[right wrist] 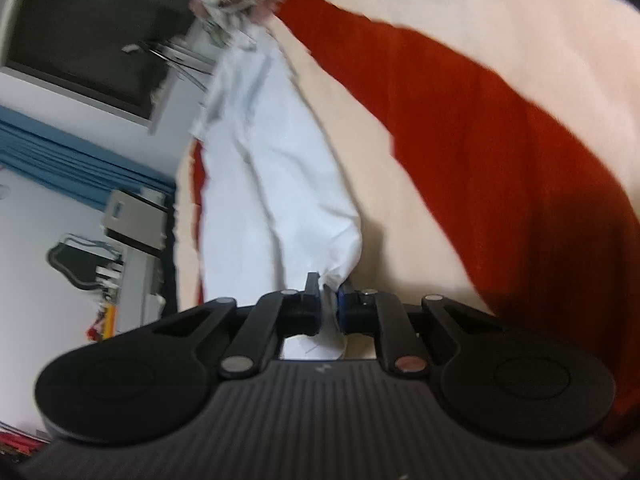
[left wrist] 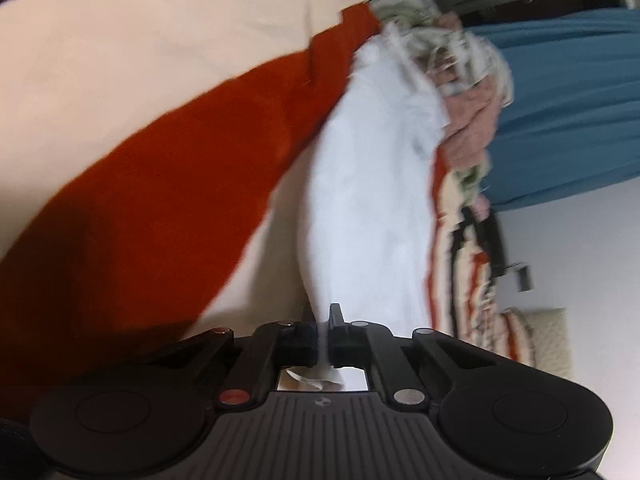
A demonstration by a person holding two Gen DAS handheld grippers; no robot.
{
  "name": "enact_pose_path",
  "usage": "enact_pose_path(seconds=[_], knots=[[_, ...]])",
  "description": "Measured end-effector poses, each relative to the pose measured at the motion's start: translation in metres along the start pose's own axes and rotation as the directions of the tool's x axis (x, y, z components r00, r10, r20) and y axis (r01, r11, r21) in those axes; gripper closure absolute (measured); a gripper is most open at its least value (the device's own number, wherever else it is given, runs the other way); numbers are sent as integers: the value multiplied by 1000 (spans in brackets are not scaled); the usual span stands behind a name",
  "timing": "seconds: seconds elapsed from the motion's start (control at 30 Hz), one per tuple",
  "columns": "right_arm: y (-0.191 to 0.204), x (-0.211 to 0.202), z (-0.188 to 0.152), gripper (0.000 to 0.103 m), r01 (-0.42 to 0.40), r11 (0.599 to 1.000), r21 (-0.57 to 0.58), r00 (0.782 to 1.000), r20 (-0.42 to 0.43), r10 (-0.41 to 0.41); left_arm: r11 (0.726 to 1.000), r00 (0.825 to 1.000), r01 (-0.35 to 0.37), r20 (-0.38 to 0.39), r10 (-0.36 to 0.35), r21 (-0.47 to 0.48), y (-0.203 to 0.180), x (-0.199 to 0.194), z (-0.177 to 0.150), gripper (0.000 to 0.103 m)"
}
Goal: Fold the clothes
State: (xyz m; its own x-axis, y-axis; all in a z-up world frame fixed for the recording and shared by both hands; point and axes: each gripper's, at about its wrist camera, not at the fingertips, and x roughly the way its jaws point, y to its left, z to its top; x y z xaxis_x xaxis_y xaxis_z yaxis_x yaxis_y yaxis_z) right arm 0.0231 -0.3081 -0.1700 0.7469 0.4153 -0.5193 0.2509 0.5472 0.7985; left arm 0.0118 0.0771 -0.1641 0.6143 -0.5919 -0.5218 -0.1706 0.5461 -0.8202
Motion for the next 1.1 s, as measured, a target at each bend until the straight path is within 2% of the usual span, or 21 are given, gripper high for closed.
enact_pose_path(seconds=[0.1,0.17,0.27,0.4,0.53,0.6,0.67,0.73,0.87,1.0,1.1], knots=[[16,-21,0,94,-48,998,-47,997,54,51,991,992,121,41,-119,-51,-14,-23,2,99],[31,-38,0,94,-80,993,-85,993,83,88,985,982,171,89,-168,-32,-32,-46,2,100],[45,-70,-1,95,-127,986,-108,984,109,139,969,962,247,120,-245,-4,-55,-79,-3,100],[51,-124,-10,95,-163,973,-164,973,136,186,960,952,275,128,-279,49,-69,-115,-26,100],[46,-163,-31,95,-178,966,-185,969,136,205,956,950,293,113,-292,16,-54,-134,-56,100],[43,-173,-38,95,-173,964,-203,969,142,204,963,958,268,104,-268,8,-51,-128,-49,100],[41,-164,-34,94,-165,968,-187,972,136,191,971,966,240,95,-239,-1,-48,-122,-41,99],[41,-149,-21,94,-149,975,-165,977,130,171,977,974,212,85,-210,-13,-46,-115,-30,99],[45,-100,14,94,-95,992,-80,988,116,104,994,990,105,102,-102,-25,-64,-68,13,99],[57,-40,55,94,-38,999,-21,992,123,40,999,989,-3,145,-4,47,-90,-9,65,99],[65,6,81,94,-3,1000,-10,991,137,4,990,982,-58,185,33,132,-105,27,94,99]])
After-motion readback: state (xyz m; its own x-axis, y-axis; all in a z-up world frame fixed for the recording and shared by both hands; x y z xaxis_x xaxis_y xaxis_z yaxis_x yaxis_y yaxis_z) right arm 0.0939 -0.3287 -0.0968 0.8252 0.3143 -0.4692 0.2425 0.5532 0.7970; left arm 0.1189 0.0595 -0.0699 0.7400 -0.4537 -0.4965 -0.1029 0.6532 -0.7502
